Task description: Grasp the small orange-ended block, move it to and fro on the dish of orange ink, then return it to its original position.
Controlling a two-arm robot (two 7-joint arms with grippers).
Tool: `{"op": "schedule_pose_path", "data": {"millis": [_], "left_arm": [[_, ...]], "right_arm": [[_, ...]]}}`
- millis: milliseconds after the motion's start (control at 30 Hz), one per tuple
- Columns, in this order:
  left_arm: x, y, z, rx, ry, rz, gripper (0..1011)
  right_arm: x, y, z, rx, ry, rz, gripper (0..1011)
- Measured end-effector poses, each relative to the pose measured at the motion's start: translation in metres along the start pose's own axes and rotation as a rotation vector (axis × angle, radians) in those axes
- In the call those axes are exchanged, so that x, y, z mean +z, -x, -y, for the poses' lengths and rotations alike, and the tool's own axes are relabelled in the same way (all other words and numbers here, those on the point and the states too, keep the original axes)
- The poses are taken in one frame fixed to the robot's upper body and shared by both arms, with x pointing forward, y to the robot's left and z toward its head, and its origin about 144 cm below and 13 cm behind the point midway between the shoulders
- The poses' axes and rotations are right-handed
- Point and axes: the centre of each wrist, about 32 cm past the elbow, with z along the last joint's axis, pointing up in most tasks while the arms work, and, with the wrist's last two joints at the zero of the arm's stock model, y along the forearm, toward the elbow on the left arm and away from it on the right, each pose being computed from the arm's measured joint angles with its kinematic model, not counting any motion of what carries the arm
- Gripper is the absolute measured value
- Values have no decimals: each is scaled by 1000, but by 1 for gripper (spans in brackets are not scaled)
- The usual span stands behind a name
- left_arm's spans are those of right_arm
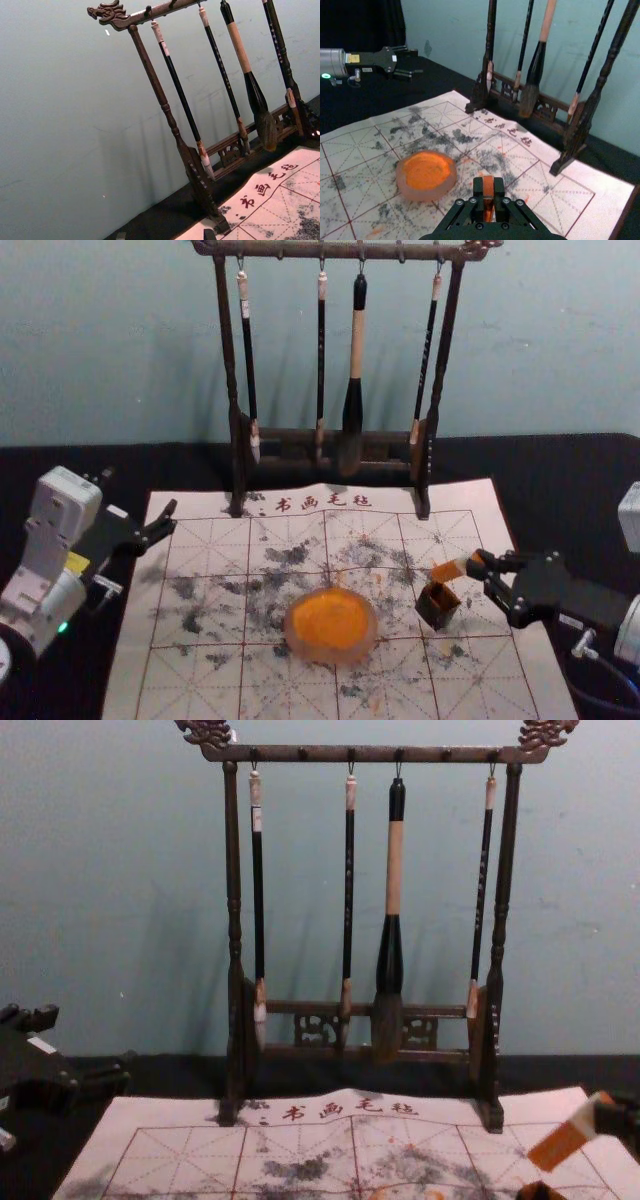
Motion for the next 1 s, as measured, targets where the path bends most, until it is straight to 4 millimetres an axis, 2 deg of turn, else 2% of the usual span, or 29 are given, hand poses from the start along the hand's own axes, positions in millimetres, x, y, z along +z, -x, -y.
{"op": "schedule_pose_path", "data": {"millis": [233, 533, 767, 1000], "left_arm": [[0, 0, 0, 0, 0, 0, 1001], [0, 0, 0, 0, 0, 0, 1001], [0, 0, 0, 0, 0, 0, 1001], [0, 0, 0, 0, 0, 0, 1001]], "right_arm": [[19, -4, -9, 31, 16, 47, 85], [53, -6, -37, 117, 86, 139, 85], [66, -3, -61, 163, 157, 176, 85], [70, 2, -80, 199, 206, 196, 85]]}}
